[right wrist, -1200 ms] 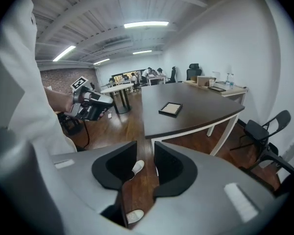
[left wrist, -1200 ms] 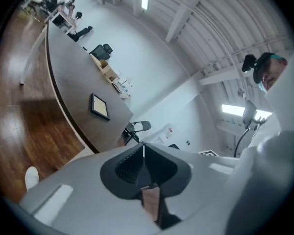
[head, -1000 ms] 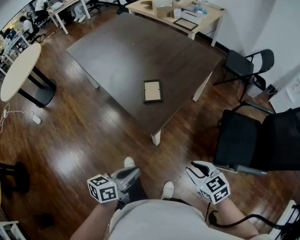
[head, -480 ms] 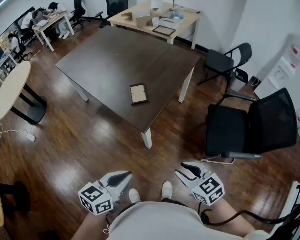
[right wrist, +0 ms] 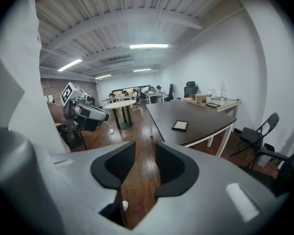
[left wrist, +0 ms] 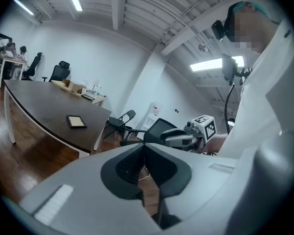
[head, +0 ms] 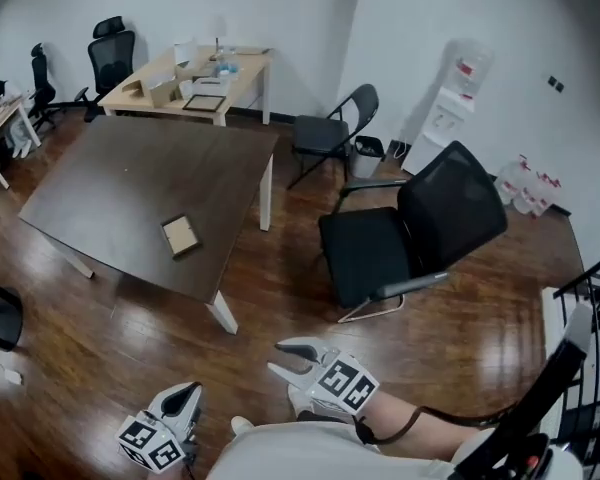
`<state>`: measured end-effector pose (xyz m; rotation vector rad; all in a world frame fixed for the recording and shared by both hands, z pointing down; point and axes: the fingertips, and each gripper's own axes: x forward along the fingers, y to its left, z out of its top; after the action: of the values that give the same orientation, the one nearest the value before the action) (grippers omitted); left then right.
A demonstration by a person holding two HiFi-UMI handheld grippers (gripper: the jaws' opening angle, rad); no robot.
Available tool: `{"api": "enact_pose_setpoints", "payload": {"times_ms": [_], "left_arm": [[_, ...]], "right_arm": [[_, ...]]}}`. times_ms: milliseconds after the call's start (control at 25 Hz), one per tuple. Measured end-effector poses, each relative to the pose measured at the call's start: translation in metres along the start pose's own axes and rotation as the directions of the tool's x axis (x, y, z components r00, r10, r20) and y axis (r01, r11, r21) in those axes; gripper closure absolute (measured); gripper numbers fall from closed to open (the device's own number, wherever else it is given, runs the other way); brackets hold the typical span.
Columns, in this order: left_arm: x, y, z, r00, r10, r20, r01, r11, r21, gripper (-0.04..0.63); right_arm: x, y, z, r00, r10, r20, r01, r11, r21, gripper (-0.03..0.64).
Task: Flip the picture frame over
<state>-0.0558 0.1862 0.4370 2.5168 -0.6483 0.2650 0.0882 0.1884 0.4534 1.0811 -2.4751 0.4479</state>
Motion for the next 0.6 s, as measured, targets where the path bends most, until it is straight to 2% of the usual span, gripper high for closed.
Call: {"api": "enact_pose_setpoints", "payload": {"times_ms": [240,600], "left_arm": [[0.003,0.012,-0.002,0.999,-0.034,-0.005,0.034,0.999,0.019,0.592],[0.002,0.022,0.0,0.999,-0.051,-0.011,0.052,0.998,0.029,0.592]], "right_arm": [[0.001,0.0,0.005,0.999,-0.053,0.0,0.053,0.998,-0.016,0.486],[0.007,0.005,0.01,0.998,-0.069,-0.01,0.069,0.997,-0.02,0.491]]}}
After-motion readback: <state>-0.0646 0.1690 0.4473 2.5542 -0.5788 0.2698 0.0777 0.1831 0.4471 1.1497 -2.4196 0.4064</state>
